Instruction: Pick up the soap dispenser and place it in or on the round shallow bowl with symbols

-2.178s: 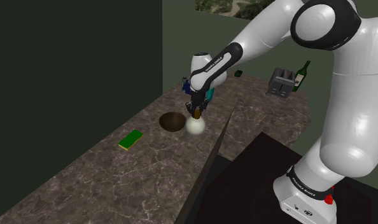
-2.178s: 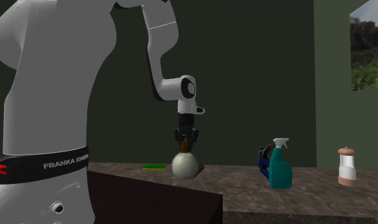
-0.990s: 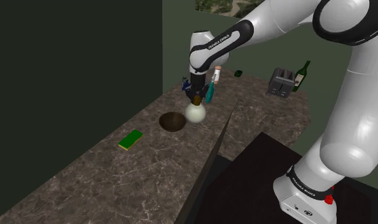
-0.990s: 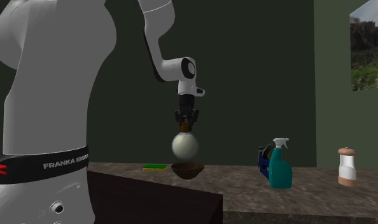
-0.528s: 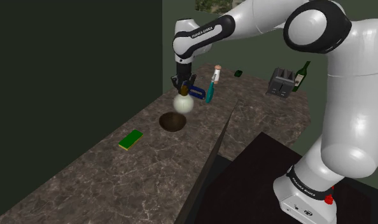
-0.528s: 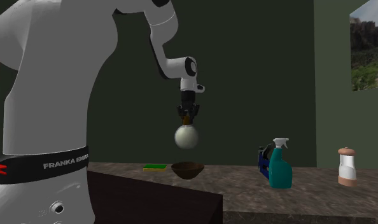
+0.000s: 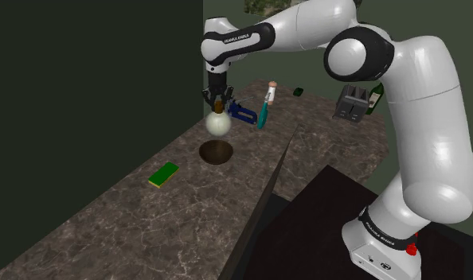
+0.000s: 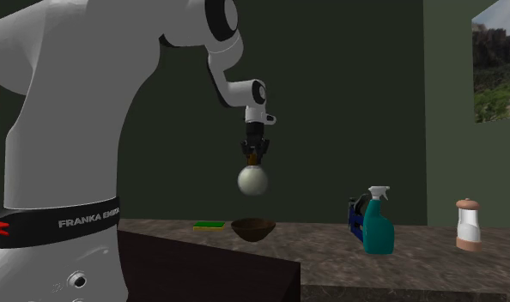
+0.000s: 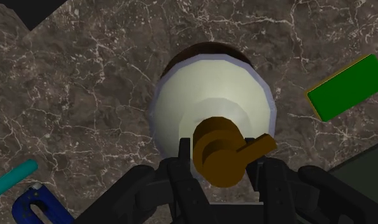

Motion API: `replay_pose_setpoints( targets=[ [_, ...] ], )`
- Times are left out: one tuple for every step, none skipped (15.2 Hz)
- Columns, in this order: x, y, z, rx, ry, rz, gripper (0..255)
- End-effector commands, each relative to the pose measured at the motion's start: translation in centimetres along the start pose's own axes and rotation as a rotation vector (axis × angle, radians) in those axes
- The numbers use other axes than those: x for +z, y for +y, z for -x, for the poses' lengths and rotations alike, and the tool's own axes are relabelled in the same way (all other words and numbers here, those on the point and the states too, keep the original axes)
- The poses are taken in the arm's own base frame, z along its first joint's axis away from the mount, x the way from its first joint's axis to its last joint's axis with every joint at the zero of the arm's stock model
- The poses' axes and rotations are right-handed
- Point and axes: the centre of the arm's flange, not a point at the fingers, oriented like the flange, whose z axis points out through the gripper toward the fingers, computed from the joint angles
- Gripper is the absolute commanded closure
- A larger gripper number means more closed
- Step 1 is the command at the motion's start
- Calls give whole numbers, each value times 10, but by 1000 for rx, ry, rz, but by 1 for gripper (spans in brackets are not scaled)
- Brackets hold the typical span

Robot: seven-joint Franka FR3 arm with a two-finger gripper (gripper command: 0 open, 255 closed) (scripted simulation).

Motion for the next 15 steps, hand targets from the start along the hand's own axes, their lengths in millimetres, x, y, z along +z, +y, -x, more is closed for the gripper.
replay_pose_setpoints(
  targets=[
    [10, -1, -1, 0, 1, 0, 255],
    [15, -1, -2, 0, 1, 0, 255],
    [20, -1, -2, 0, 1, 0, 255],
    [25, -1, -3, 0, 1, 0, 255],
    [31, -2, -3, 0, 1, 0, 255],
    [36, -2, -3, 0, 1, 0, 255],
    [41, -2, -4, 0, 1, 0, 255],
    [46, -2, -4, 0, 1, 0, 255],
    [52, -2, -5, 0, 1, 0, 255],
    [57, -2, -5, 0, 1, 0, 255],
    [62, -3, -6, 0, 1, 0, 255],
    [67, -3, -6, 0, 1, 0, 255],
    [73, -3, -7, 0, 1, 0, 255],
    [78, -3, -7, 0, 1, 0, 255],
    [83, -3, -8, 0, 1, 0, 255]
  ],
)
